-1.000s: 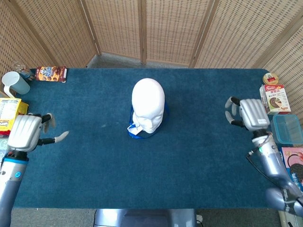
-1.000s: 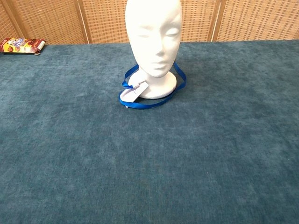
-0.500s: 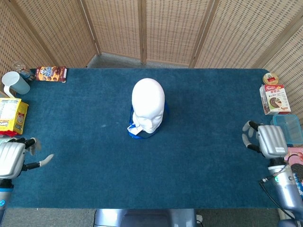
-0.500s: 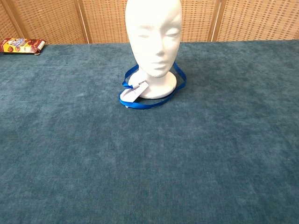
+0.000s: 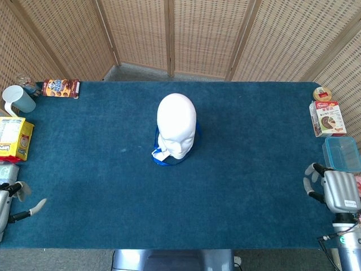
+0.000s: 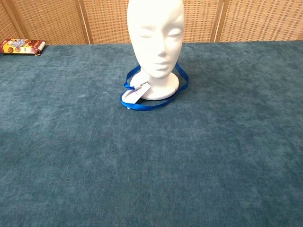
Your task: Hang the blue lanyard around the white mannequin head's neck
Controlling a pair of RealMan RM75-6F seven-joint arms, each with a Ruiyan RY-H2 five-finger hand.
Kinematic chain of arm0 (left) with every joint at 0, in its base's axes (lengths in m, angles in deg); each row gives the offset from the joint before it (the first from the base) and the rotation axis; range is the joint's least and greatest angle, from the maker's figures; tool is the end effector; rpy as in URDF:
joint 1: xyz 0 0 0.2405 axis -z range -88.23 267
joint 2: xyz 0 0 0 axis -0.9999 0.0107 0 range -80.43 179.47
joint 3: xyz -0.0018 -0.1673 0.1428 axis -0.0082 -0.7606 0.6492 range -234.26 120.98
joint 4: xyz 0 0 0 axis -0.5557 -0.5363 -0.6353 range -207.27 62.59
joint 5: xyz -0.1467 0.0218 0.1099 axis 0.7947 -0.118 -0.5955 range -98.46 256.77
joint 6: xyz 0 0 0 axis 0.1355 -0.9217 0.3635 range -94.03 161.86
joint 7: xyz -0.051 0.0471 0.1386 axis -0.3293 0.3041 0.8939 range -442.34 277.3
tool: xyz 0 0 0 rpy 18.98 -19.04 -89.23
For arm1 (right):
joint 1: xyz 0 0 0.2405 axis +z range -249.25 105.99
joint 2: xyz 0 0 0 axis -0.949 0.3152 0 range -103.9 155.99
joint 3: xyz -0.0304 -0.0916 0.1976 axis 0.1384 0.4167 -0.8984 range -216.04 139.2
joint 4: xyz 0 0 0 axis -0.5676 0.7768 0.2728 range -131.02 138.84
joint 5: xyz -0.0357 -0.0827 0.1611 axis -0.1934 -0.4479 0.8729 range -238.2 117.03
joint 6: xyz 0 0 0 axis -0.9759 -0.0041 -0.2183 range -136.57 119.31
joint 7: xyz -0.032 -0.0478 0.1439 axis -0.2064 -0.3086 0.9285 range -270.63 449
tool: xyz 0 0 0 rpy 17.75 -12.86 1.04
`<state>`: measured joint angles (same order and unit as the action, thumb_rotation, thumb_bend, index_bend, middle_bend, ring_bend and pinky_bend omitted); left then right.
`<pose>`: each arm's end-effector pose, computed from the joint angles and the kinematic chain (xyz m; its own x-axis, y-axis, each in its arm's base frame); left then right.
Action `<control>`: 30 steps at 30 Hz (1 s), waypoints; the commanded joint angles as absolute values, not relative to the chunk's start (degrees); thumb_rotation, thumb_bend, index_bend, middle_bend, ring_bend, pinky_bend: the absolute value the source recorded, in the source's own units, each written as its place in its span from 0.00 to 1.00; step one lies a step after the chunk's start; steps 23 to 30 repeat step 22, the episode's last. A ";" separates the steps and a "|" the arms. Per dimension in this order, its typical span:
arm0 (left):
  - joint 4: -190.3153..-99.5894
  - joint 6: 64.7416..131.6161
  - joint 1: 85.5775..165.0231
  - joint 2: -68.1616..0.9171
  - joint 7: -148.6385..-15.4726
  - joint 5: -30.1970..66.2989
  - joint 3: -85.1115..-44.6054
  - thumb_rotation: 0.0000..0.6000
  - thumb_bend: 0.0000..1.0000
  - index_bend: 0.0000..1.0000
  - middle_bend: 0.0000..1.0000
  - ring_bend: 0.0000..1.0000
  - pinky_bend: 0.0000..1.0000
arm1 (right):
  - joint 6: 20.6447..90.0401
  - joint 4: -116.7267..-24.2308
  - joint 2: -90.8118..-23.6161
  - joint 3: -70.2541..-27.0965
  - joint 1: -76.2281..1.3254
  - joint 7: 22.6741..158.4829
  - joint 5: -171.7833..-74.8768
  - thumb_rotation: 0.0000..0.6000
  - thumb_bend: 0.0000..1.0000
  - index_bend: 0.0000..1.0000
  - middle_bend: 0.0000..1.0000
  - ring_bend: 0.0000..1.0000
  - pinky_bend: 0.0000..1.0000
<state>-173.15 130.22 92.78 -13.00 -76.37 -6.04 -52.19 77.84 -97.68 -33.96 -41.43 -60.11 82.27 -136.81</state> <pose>-0.2521 0.1553 0.1750 0.3947 -0.0460 0.9177 0.9185 0.0466 -0.3927 -0.2448 -0.2136 0.1850 0.4104 0.0472 0.9107 -0.9117 0.0437 0.4086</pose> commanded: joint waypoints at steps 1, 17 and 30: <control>-173.20 129.81 92.31 -12.91 -76.80 -6.12 -52.17 0.40 0.16 0.56 0.66 0.55 0.47 | 78.19 -98.27 -33.47 -41.30 -60.79 81.93 -137.50 0.90 0.44 0.51 0.60 0.66 0.78; -176.11 127.44 91.81 -10.64 -75.44 -7.01 -54.21 0.42 0.16 0.56 0.66 0.55 0.47 | 75.78 -97.38 -33.81 -42.08 -62.23 83.65 -137.96 0.90 0.44 0.51 0.60 0.66 0.78; -176.41 126.71 91.72 -10.59 -74.97 -7.12 -54.64 0.43 0.16 0.56 0.65 0.55 0.47 | 75.12 -97.28 -33.93 -42.48 -62.40 83.77 -137.78 0.90 0.44 0.52 0.60 0.66 0.78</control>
